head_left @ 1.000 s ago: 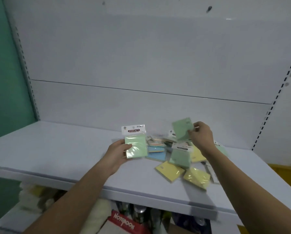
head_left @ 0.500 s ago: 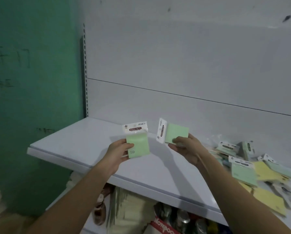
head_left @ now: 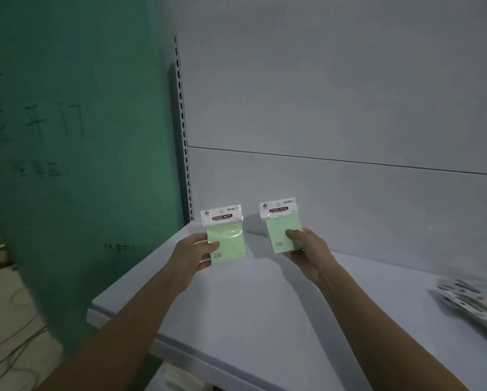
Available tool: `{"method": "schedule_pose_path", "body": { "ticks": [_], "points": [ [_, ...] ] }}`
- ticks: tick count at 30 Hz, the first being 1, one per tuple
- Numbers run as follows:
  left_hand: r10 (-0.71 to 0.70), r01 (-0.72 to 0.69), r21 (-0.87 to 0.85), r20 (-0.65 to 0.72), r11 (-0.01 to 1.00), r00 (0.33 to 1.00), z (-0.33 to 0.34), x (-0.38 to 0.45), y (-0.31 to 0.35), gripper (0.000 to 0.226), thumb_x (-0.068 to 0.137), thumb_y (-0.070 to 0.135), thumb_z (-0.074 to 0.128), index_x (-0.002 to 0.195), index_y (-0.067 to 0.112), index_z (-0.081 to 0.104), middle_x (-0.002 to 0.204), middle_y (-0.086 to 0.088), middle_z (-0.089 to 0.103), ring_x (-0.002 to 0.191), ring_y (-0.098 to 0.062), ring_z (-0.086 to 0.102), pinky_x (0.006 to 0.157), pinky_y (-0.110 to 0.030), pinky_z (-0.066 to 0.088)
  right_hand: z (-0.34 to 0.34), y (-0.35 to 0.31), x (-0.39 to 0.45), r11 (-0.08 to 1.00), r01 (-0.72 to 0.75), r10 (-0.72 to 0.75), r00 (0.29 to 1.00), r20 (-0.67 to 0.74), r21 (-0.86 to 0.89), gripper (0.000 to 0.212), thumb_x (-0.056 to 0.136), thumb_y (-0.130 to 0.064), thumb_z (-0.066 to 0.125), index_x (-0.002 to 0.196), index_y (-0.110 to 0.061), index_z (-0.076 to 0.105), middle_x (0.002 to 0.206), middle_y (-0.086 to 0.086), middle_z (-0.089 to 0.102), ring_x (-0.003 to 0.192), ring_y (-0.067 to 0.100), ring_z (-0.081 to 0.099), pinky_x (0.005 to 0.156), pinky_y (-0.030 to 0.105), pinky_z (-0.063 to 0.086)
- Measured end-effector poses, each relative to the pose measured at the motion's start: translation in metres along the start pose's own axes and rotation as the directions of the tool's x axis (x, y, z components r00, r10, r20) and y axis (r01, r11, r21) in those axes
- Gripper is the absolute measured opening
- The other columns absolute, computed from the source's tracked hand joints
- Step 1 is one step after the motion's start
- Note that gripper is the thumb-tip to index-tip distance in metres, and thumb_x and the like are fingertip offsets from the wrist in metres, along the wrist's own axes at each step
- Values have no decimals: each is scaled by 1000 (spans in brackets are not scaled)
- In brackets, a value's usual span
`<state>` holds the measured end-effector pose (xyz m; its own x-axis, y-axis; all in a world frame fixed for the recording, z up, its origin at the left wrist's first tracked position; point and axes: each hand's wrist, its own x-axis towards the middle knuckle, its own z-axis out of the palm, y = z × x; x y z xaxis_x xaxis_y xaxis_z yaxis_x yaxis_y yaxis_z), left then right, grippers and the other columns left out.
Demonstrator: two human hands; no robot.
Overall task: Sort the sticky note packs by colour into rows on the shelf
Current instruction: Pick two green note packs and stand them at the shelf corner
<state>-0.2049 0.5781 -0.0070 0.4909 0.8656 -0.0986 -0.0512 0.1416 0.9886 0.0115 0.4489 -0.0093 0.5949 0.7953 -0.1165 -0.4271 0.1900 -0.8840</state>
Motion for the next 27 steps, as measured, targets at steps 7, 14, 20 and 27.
{"method": "schedule_pose_path", "body": {
  "ticks": [7,14,20,27],
  "points": [
    [32,-32,39,14,999,999,-43,79,-4,27,85,-5,64,111,0,62,106,-19,69,85,-27,69,65,-27,59,34,30,49,986,47,-61,995,-82,-161,10,89,2,59,95,-5,60,97,14,67,87,24,65,75,33,55],
    [77,-79,70,27,994,997,-66,158,2,36,81,-10,66,114,1,64,104,-15,69,83,-26,66,71,-32,56,70,61,88,956,106,-189,936,-298,-273,16,88,0,64,103,-2,65,88,13,68,75,22,64,75,37,56],
    [151,-150,125,4,981,989,-71,202,-1,36,81,-6,68,116,2,65,100,-8,69,87,-21,64,81,-29,50,99,72,114,818,158,-419,824,-383,-554,17,77,-8,77,88,-14,67,83,5,70,75,19,66,70,28,51],
    [294,-299,237,57,924,954,-75,211,-17,37,83,0,63,118,12,66,101,-2,72,88,-14,67,83,-30,55,102,87,117,759,202,-491,802,-341,-619,11,85,-9,69,95,-10,63,93,11,71,80,24,67,68,35,58]
  ]
}}
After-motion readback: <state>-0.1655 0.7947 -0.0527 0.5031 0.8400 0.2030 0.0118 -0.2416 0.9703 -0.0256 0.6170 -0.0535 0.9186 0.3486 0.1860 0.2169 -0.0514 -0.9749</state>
